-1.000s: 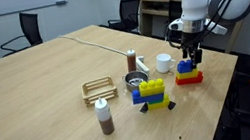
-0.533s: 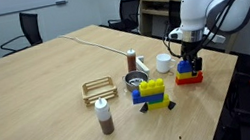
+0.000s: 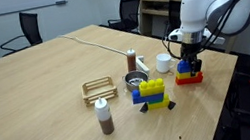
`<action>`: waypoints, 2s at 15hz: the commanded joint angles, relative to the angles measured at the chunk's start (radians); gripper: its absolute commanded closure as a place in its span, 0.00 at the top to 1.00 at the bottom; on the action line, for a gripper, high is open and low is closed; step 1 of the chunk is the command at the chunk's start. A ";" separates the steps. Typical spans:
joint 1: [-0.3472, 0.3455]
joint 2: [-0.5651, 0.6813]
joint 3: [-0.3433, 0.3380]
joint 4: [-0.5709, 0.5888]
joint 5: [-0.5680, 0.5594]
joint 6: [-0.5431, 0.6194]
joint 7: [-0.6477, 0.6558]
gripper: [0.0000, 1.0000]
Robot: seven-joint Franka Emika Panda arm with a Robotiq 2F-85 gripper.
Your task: Put the stack of Lego's on the right on the stack of Lego's on the left
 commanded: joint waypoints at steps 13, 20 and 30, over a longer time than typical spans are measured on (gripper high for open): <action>-0.009 -0.057 -0.015 -0.001 -0.120 -0.038 0.150 0.11; -0.007 -0.220 0.007 0.031 -0.164 -0.228 0.267 0.11; 0.043 -0.297 0.070 0.225 -0.005 -0.438 0.220 0.11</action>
